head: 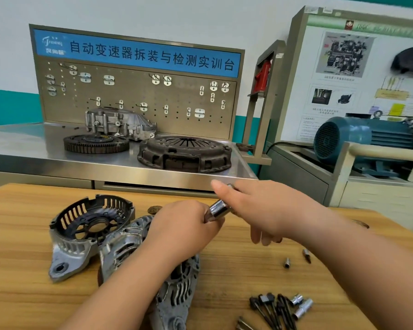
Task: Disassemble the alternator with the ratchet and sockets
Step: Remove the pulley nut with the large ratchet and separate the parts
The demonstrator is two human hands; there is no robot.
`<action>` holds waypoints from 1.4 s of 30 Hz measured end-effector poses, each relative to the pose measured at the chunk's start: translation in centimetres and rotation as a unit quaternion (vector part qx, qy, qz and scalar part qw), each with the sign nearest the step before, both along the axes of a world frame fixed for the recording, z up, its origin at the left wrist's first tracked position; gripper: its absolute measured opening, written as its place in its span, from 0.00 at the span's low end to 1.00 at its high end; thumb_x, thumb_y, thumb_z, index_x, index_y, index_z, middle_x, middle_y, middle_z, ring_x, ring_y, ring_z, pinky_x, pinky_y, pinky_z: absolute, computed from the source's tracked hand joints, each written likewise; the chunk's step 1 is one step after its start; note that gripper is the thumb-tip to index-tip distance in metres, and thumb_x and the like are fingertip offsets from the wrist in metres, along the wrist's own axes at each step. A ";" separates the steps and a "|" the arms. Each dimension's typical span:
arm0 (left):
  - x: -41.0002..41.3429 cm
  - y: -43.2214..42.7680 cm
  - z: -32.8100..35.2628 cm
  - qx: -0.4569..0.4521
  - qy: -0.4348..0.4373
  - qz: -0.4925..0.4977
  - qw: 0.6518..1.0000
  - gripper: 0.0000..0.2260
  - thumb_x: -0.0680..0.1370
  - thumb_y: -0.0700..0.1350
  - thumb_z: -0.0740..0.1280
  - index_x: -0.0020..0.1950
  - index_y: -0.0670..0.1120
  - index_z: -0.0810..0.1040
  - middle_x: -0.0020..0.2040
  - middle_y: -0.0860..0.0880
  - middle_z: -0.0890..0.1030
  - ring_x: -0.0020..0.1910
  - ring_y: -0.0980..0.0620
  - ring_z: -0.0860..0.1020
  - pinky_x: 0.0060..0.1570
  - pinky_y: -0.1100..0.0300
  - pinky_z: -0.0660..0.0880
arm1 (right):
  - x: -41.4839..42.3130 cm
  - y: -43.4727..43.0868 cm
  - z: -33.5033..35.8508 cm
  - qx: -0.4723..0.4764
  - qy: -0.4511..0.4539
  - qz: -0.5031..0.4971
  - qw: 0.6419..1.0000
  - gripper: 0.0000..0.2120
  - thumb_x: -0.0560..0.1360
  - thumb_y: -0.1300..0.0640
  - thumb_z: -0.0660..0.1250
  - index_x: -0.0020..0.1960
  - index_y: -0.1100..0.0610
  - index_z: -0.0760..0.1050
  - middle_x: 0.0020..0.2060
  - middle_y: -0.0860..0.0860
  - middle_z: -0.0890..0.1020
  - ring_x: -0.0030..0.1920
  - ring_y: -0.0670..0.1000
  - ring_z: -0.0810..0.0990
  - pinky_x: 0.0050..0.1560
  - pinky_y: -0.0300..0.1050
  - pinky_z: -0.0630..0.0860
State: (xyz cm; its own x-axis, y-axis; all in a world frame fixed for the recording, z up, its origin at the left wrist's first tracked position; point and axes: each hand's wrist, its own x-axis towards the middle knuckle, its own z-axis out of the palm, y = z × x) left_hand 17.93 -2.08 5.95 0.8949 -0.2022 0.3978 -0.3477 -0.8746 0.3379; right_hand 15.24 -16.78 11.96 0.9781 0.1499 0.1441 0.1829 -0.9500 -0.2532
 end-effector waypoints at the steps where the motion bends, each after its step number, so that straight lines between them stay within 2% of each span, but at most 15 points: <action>1: 0.0 0.0 0.0 0.000 -0.003 0.000 1.000 0.22 0.76 0.61 0.59 0.28 0.49 0.66 0.25 0.52 0.72 0.28 0.55 0.71 0.26 0.61 0.62 | 0.1 0.2 0.4 0.039 0.062 -0.009 0.997 0.33 0.72 0.25 0.41 0.57 0.46 0.71 0.29 0.51 0.83 0.27 0.47 0.82 0.28 0.43 0.79; 3: 0.1 0.1 0.0 0.001 -0.002 -0.004 1.000 0.21 0.76 0.60 0.60 0.29 0.49 0.67 0.26 0.52 0.73 0.29 0.55 0.72 0.27 0.61 0.63 | 0.2 0.4 1.0 0.109 0.115 -0.022 0.987 0.31 0.75 0.27 0.43 0.64 0.45 0.69 0.34 0.56 0.83 0.29 0.49 0.83 0.32 0.43 0.82; 7: 0.1 0.1 0.0 -0.001 -0.001 -0.005 1.000 0.20 0.75 0.60 0.61 0.29 0.49 0.67 0.28 0.52 0.75 0.31 0.55 0.74 0.28 0.62 0.65 | 0.5 0.6 0.1 0.195 0.075 -0.001 0.978 0.20 0.79 0.39 0.52 0.49 0.54 0.73 0.38 0.54 0.81 0.38 0.54 0.84 0.41 0.51 0.84; 10: 0.1 0.1 0.1 -0.004 0.006 -0.012 1.000 0.20 0.75 0.59 0.63 0.28 0.50 0.67 0.27 0.53 0.73 0.31 0.53 0.73 0.28 0.61 0.64 | 1.2 0.9 -0.5 0.253 0.013 0.039 0.967 0.13 0.74 0.48 0.59 0.43 0.57 0.76 0.36 0.54 0.80 0.41 0.56 0.83 0.47 0.58 0.82; 12: 0.1 0.1 0.2 -0.010 0.015 -0.014 1.000 0.20 0.74 0.59 0.63 0.27 0.50 0.67 0.26 0.53 0.73 0.30 0.54 0.73 0.28 0.61 0.63 | 1.7 1.2 -0.7 0.274 -0.037 0.074 0.958 0.12 0.71 0.51 0.61 0.42 0.59 0.77 0.34 0.53 0.79 0.38 0.52 0.80 0.43 0.54 0.80; 14: 0.2 0.3 0.1 -0.015 0.026 -0.017 0.999 0.20 0.74 0.60 0.63 0.27 0.50 0.68 0.26 0.52 0.73 0.30 0.55 0.73 0.27 0.61 0.63 | 1.8 1.7 -0.7 0.302 -0.074 0.120 0.943 0.08 0.71 0.57 0.63 0.38 0.58 0.78 0.31 0.47 0.77 0.31 0.42 0.75 0.34 0.42 0.75; 16: 0.2 0.4 0.1 -0.019 0.031 -0.021 0.999 0.20 0.74 0.60 0.64 0.27 0.51 0.69 0.25 0.52 0.73 0.30 0.54 0.73 0.27 0.61 0.63 | 1.8 2.0 -0.6 0.335 -0.090 0.166 0.923 0.11 0.71 0.64 0.64 0.34 0.55 0.79 0.34 0.48 0.81 0.34 0.46 0.78 0.33 0.40 0.77; 18: 0.2 0.5 0.1 -0.022 0.030 -0.030 0.999 0.19 0.73 0.60 0.64 0.25 0.54 0.70 0.24 0.52 0.71 0.28 0.55 0.71 0.27 0.61 0.62 | 2.0 2.1 -0.5 0.368 -0.081 0.220 0.900 0.15 0.71 0.68 0.65 0.32 0.53 0.81 0.39 0.50 0.84 0.44 0.60 0.81 0.46 0.58 0.79; 19: 0.2 0.6 0.1 -0.023 0.028 -0.039 0.999 0.18 0.73 0.60 0.64 0.26 0.54 0.70 0.25 0.52 0.71 0.28 0.55 0.70 0.27 0.61 0.62 | 2.0 2.0 -0.3 0.389 -0.063 0.257 0.882 0.17 0.70 0.70 0.65 0.31 0.53 0.82 0.39 0.50 0.84 0.45 0.64 0.80 0.47 0.64 0.77; 24: 0.0 0.9 0.0 -0.030 0.018 -0.079 0.996 0.09 0.74 0.63 0.61 0.45 0.59 0.73 0.35 0.54 0.78 0.42 0.53 0.78 0.38 0.59 0.72 | 1.9 1.7 0.2 0.447 0.048 0.377 0.809 0.17 0.65 0.72 0.63 0.32 0.53 0.84 0.36 0.55 0.82 0.38 0.57 0.78 0.40 0.50 0.77; 27: -0.2 0.6 0.0 -0.011 0.001 -0.053 0.999 0.13 0.76 0.63 0.59 0.38 0.56 0.68 0.30 0.54 0.75 0.41 0.52 0.78 0.34 0.60 0.69 | 1.9 2.0 0.0 0.462 0.026 0.331 0.822 0.16 0.69 0.71 0.66 0.36 0.53 0.85 0.34 0.55 0.82 0.35 0.52 0.79 0.37 0.44 0.79; 31: -0.3 0.2 0.1 -0.011 -0.004 -0.023 1.000 0.18 0.77 0.62 0.59 0.32 0.53 0.64 0.25 0.53 0.70 0.30 0.53 0.72 0.27 0.61 0.62 | 1.8 3.4 -0.5 0.526 -0.018 0.167 0.834 0.15 0.75 0.67 0.65 0.39 0.51 0.85 0.33 0.47 0.83 0.31 0.43 0.79 0.31 0.39 0.79; 35: -0.3 0.1 0.1 -0.003 0.001 0.008 1.000 0.23 0.76 0.61 0.60 0.26 0.49 0.62 0.23 0.51 0.66 0.24 0.55 0.65 0.25 0.59 0.58 | 2.3 3.8 -1.9 0.399 -0.089 0.044 0.911 0.11 0.75 0.58 0.64 0.40 0.43 0.76 0.33 0.43 0.81 0.35 0.44 0.80 0.38 0.43 0.79; 39: -0.2 -0.1 0.2 0.019 0.010 0.011 1.000 0.24 0.76 0.61 0.59 0.26 0.49 0.63 0.24 0.52 0.67 0.26 0.54 0.66 0.25 0.59 0.60 | 2.3 2.9 -2.3 0.421 -0.079 0.084 0.900 0.07 0.77 0.53 0.65 0.42 0.44 0.78 0.38 0.43 0.81 0.40 0.47 0.81 0.44 0.44 0.79; 42: -0.2 0.2 0.2 0.003 0.016 0.012 1.000 0.21 0.76 0.59 0.61 0.27 0.50 0.65 0.25 0.53 0.70 0.29 0.52 0.70 0.27 0.59 0.63 | 2.0 2.3 -2.0 0.409 -0.082 0.199 0.887 0.11 0.76 0.60 0.66 0.46 0.44 0.82 0.41 0.42 0.82 0.41 0.49 0.81 0.41 0.40 0.77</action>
